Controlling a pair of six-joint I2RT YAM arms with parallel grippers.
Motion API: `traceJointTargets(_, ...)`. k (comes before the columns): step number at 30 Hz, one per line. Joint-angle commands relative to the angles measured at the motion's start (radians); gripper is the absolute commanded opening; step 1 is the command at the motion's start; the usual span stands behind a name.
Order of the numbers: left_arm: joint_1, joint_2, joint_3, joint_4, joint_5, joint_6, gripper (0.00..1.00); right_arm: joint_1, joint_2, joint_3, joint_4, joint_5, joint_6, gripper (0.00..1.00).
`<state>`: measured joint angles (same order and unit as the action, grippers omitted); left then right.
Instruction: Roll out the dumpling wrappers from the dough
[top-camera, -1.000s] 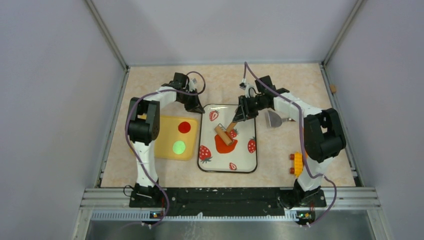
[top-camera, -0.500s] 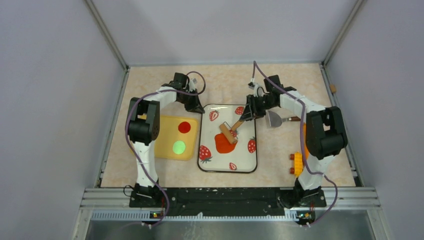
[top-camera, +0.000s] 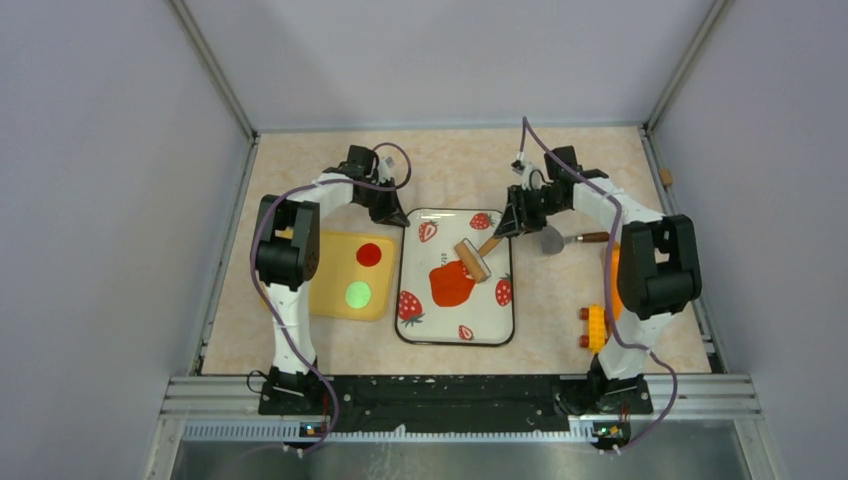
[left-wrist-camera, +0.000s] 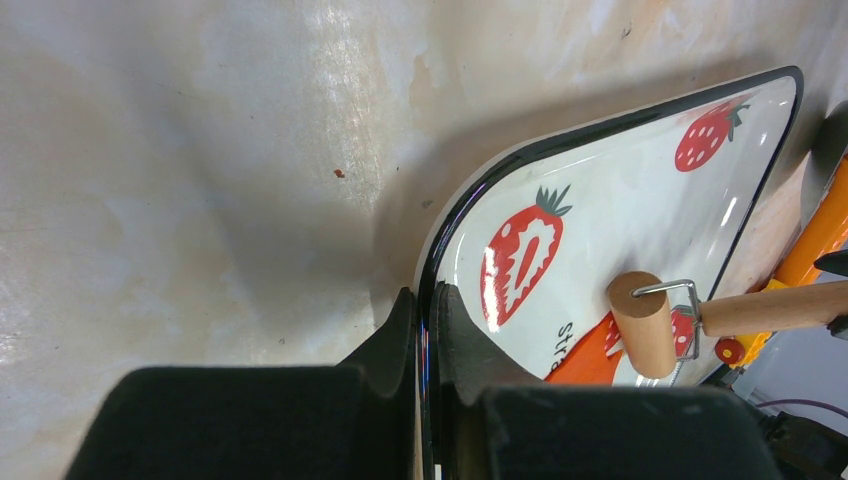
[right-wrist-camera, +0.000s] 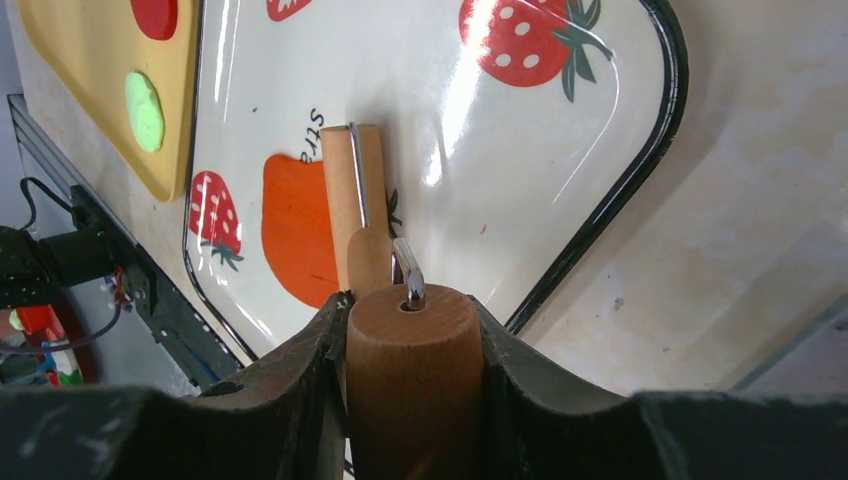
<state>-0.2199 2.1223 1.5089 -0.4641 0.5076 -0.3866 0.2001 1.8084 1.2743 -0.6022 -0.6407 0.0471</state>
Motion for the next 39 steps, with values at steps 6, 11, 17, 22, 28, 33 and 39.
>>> traceJointTargets(6, 0.004, -0.025, -0.029, 0.005, -0.089, 0.036, 0.0, -0.017, -0.128, 0.063, -0.024, -0.157, -0.089, 0.0)
traceJointTargets(11, 0.004, -0.024, -0.031, 0.004, -0.084, 0.035, 0.0, 0.086, -0.174, 0.029, 0.01, -0.262, -0.056, 0.0)
traceJointTargets(17, 0.004, -0.028, -0.029, -0.001, -0.088, 0.038, 0.0, 0.174, -0.163, -0.052, 0.094, -0.276, 0.049, 0.0)
traceJointTargets(22, 0.004, -0.031, -0.028, -0.001, -0.09, 0.04, 0.0, 0.196, -0.11, -0.086, 0.066, -0.106, 0.029, 0.0)
traceJointTargets(28, 0.005, -0.035, -0.028, -0.002, -0.096, 0.043, 0.0, 0.185, -0.054, -0.123, 0.009, 0.185, -0.094, 0.0)
traceJointTargets(33, 0.005, -0.039, -0.03, -0.004, -0.099, 0.046, 0.0, 0.116, -0.031, -0.12, -0.003, 0.271, -0.12, 0.0)
traceJointTargets(39, 0.005, -0.033, -0.033, 0.001, -0.097, 0.045, 0.0, 0.03, -0.023, -0.108, -0.017, 0.327, -0.16, 0.0)
